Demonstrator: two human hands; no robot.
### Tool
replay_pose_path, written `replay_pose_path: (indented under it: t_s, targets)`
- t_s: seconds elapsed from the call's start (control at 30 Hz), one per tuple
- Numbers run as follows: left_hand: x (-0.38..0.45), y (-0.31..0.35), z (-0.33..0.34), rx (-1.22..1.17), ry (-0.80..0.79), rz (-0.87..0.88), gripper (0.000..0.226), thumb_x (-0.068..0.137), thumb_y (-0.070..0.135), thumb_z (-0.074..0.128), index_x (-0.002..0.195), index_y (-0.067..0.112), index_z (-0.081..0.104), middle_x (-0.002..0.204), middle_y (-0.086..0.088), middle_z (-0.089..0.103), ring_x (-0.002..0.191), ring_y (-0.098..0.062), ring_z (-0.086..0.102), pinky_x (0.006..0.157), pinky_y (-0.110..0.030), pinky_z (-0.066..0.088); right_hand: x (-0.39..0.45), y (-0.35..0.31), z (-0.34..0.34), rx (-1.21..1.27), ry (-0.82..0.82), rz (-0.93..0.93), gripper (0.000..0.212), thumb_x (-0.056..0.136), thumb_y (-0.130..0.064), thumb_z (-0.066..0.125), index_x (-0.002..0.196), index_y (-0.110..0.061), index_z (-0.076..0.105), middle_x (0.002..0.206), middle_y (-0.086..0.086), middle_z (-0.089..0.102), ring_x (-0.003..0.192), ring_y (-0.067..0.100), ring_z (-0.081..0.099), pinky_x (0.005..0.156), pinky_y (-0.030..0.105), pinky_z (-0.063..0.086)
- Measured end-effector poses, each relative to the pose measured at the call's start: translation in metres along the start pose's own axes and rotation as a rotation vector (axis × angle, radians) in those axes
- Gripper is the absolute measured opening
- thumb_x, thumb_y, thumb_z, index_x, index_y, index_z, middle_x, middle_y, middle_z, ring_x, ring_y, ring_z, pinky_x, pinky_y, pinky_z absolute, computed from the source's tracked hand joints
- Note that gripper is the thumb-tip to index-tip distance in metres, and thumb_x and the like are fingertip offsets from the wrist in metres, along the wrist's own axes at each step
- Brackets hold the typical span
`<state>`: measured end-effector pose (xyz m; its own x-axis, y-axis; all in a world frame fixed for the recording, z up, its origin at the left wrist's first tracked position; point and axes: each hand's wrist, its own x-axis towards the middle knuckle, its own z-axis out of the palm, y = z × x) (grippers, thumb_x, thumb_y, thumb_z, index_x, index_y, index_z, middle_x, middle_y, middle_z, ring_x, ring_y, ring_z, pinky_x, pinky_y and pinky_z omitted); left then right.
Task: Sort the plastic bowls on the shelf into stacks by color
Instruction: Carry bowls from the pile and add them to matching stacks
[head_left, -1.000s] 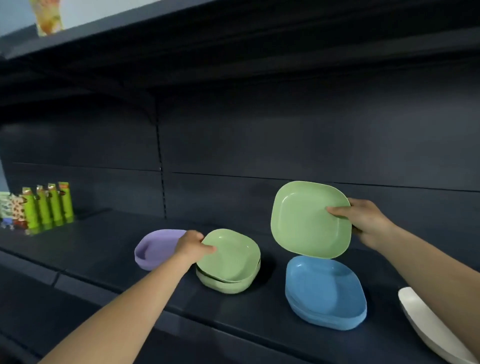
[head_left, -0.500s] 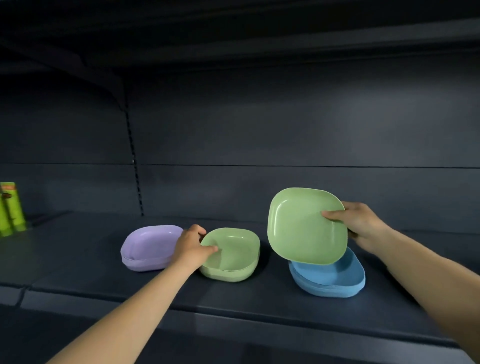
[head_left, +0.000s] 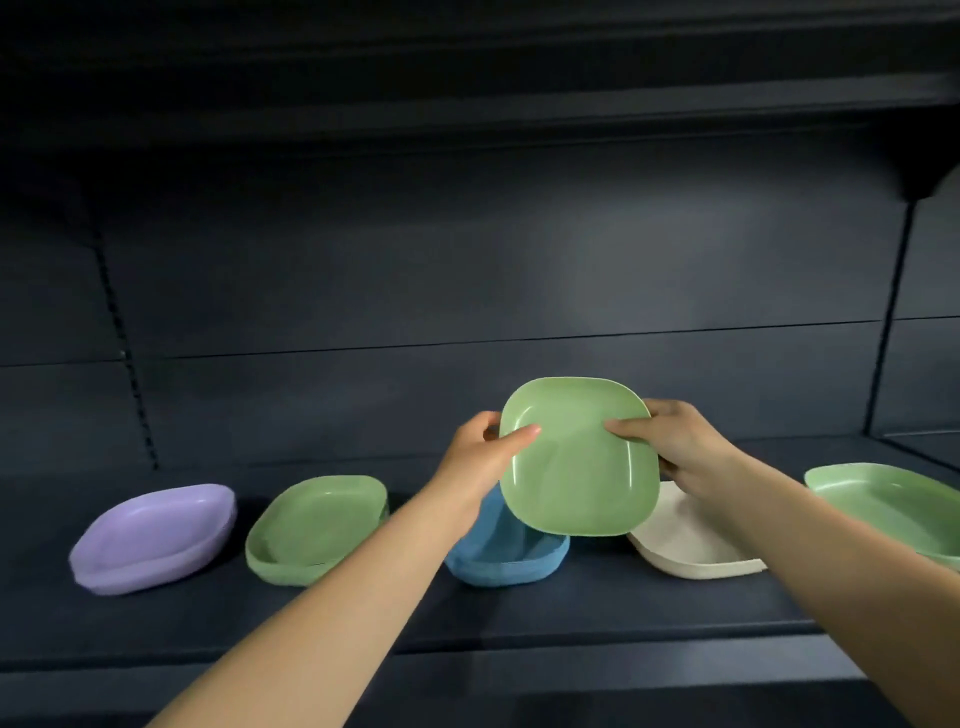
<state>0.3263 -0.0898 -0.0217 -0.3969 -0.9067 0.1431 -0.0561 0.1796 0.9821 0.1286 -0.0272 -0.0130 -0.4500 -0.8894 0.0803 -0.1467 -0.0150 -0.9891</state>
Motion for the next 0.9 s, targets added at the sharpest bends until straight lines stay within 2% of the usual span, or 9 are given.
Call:
replay_pose_path:
  t_s: [0.13,0.2,0.27,0.37,0.5,0.57,0.63,0.73,0.9]
  targets:
    - [0.003,0.011,0.081,-0.136,0.029,-0.021,0.015,0.087,0.016,0.065,0.102,0.014,0.063,0.098,-0.004,0.071,0.091,-0.022,0.067,0.077,-0.033,0.053,-0.003,0.001,-0.06,0.05,0.014,0.005,0.022,0.082,-0.004,0.069,0.104,0.0,0.068,0.096,0.017,0.073,0.087,0.033,0.07,0.077,0.038,0.057]
    - [0.006,0.016,0.125,-0.162,0.074,-0.029,0.015,0.087,0.01,0.063,0.101,0.014,0.062,0.094,-0.004,0.069,0.086,-0.022,0.066,0.071,-0.031,0.053,-0.002,0.001,-0.096,0.066,0.029,-0.006,0.019,0.083,-0.002,0.067,0.101,0.001,0.067,0.094,0.017,0.073,0.082,0.032,0.07,0.072,0.036,0.058]
    - [0.009,0.019,0.17,-0.165,0.114,-0.036,0.02,0.085,0.006,0.064,0.103,0.014,0.061,0.097,-0.007,0.069,0.089,-0.025,0.066,0.076,-0.035,0.054,0.002,0.004,-0.136,0.048,0.041,-0.022,0.015,0.084,-0.003,0.066,0.098,-0.001,0.067,0.091,0.016,0.073,0.073,0.028,0.07,0.067,0.035,0.057]
    - [0.012,0.019,0.237,-0.165,0.123,-0.055,0.023,0.084,0.004,0.063,0.104,0.013,0.059,0.098,-0.006,0.068,0.089,-0.024,0.065,0.077,-0.034,0.053,0.008,0.013,-0.198,-0.064,0.039,-0.07,0.013,0.083,-0.003,0.066,0.095,-0.008,0.067,0.089,0.011,0.073,0.074,0.027,0.07,0.07,0.037,0.057]
    - [0.004,0.016,0.313,-0.121,0.13,-0.058,0.031,0.083,-0.004,0.056,0.104,0.019,0.052,0.091,0.004,0.06,0.084,-0.016,0.059,0.067,-0.025,0.047,0.011,0.038,-0.267,-0.21,-0.028,-0.106,0.031,0.083,0.002,0.064,0.105,-0.019,0.061,0.092,0.006,0.071,0.078,0.021,0.069,0.068,0.031,0.056]
    - [0.002,0.008,0.338,-0.037,0.144,-0.059,0.043,0.082,-0.006,0.052,0.115,0.023,0.049,0.097,0.006,0.057,0.085,-0.012,0.056,0.063,-0.021,0.044,0.018,0.058,-0.291,-0.27,-0.075,-0.071,0.042,0.081,0.005,0.064,0.114,-0.022,0.059,0.099,0.006,0.069,0.087,0.021,0.068,0.076,0.034,0.057]
    - [0.002,-0.001,0.357,0.051,0.165,-0.07,0.055,0.083,-0.008,0.048,0.127,0.024,0.048,0.113,0.005,0.057,0.096,-0.013,0.054,0.072,-0.021,0.043,0.027,0.08,-0.305,-0.371,-0.129,-0.033,0.053,0.079,0.005,0.064,0.126,-0.019,0.056,0.112,0.007,0.066,0.1,0.023,0.064,0.086,0.035,0.054]
    - [0.005,-0.011,0.366,0.063,0.176,-0.121,0.062,0.082,-0.015,0.048,0.136,0.015,0.046,0.135,-0.001,0.052,0.111,-0.014,0.05,0.087,-0.021,0.036,0.037,0.101,-0.307,-0.478,-0.184,-0.021,0.064,0.079,0.007,0.061,0.137,-0.015,0.048,0.135,0.001,0.052,0.123,0.019,0.049,0.092,0.022,0.04]
    - [0.015,-0.007,0.373,0.049,0.228,-0.147,0.061,0.081,-0.017,0.052,0.136,0.011,0.047,0.135,-0.002,0.053,0.113,-0.014,0.051,0.088,-0.022,0.036,0.051,0.106,-0.313,-0.442,-0.218,-0.062,0.067,0.079,0.009,0.06,0.139,-0.016,0.046,0.139,-0.002,0.048,0.128,0.015,0.043,0.091,0.018,0.033]
